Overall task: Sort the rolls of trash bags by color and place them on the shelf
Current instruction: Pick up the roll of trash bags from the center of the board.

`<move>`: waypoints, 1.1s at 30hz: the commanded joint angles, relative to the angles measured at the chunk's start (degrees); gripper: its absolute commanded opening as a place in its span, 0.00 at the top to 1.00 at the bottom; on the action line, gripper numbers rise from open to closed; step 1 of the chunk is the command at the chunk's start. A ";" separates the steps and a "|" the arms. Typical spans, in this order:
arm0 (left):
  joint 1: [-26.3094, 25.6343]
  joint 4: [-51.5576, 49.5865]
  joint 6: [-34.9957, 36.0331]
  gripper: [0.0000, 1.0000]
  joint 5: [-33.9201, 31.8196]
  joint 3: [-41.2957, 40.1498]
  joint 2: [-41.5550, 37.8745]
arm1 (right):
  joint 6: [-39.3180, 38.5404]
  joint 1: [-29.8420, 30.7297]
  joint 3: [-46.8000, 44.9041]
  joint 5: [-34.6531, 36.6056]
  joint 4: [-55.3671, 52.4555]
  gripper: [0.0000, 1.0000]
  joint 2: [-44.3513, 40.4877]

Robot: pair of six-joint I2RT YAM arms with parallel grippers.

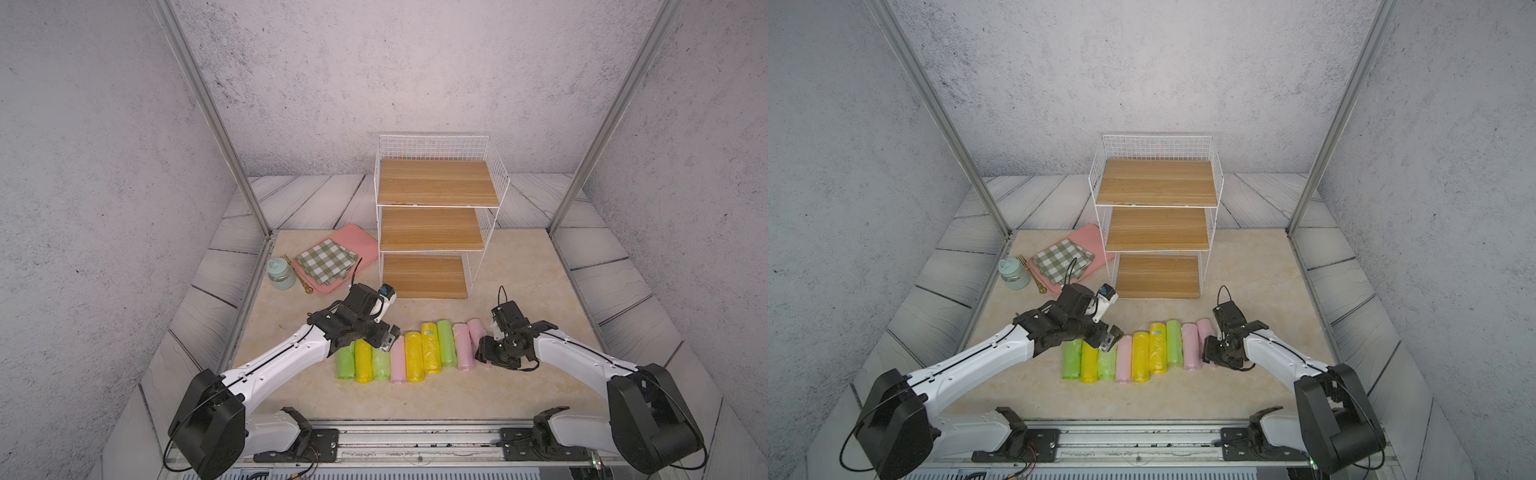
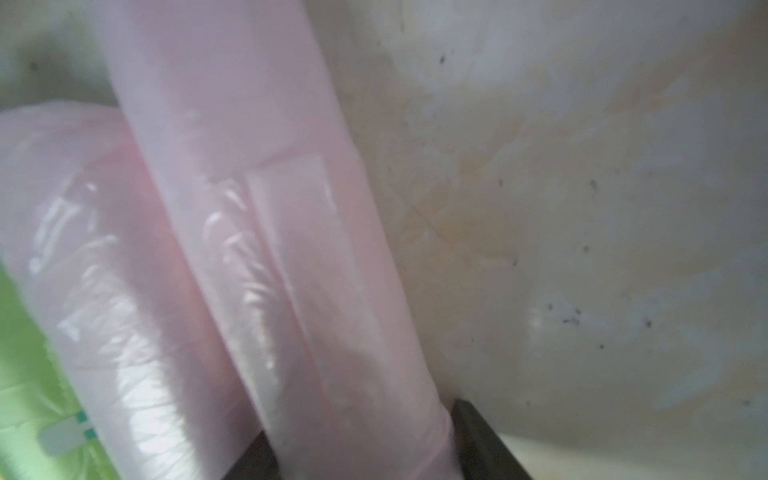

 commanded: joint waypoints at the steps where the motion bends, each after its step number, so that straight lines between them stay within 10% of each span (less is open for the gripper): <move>1: -0.30 0.38 0.71 0.03 -0.38 2.10 0.84 | -0.52 0.25 -0.11 1.73 -1.35 0.42 -1.43; 33: -0.35 -0.21 0.03 0.03 -2.52 4.10 0.51 | -7.23 0.26 1.79 2.46 -3.54 0.87 -17.12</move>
